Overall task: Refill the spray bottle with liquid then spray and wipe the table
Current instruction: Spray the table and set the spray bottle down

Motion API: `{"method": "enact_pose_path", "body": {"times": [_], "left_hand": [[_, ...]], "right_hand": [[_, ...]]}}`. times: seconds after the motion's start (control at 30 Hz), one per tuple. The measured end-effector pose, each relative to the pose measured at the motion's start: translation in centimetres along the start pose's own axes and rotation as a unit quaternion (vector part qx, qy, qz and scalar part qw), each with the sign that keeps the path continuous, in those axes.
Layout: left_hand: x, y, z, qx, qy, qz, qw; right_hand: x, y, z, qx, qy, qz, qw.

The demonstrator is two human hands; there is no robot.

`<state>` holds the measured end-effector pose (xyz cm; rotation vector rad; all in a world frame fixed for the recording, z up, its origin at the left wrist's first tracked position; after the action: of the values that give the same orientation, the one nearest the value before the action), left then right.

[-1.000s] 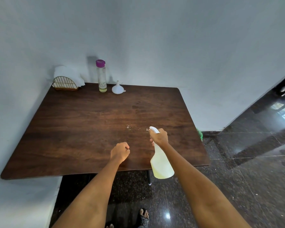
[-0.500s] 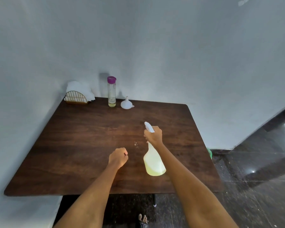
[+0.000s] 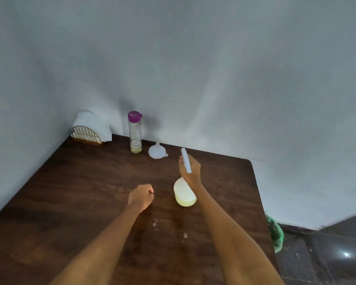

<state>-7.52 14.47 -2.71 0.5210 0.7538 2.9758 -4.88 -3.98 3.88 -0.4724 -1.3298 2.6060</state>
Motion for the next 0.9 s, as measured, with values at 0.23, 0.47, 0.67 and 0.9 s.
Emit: {"method": "enact_pose_path", "body": {"times": [0.23, 0.47, 0.67, 0.9], "left_hand": [[-6.0, 0.9, -0.7, -0.053, -0.004, 0.013, 0.998], [-11.5, 2.3, 0.6, -0.127, -0.016, 0.050, 0.991], [-12.7, 2.4, -0.1, -0.207, -0.056, 0.077, 0.974], [-13.1, 2.7, 0.3, -0.225, -0.076, 0.085, 0.968]], "right_hand": [[-10.1, 1.5, -2.2, 0.182, -0.109, 0.007, 0.977], [-15.7, 1.8, -1.1, 0.055, -0.095, 0.020, 0.994], [-14.1, 3.8, -1.7, -0.029, -0.095, -0.056, 0.993], [-12.6, 6.7, -3.3, 0.035, -0.076, -0.140, 0.987]]}}
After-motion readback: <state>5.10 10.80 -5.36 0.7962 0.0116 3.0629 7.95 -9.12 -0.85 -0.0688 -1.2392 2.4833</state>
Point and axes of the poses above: each hand's wrist, its own x-axis away from the middle knuckle, its own z-axis out of the back of the hand, y = z × x, the point moved 5 cm from there along -x, towards the middle knuckle, and after that the axes turned 4 degrees about x, right-handed, at the moved point
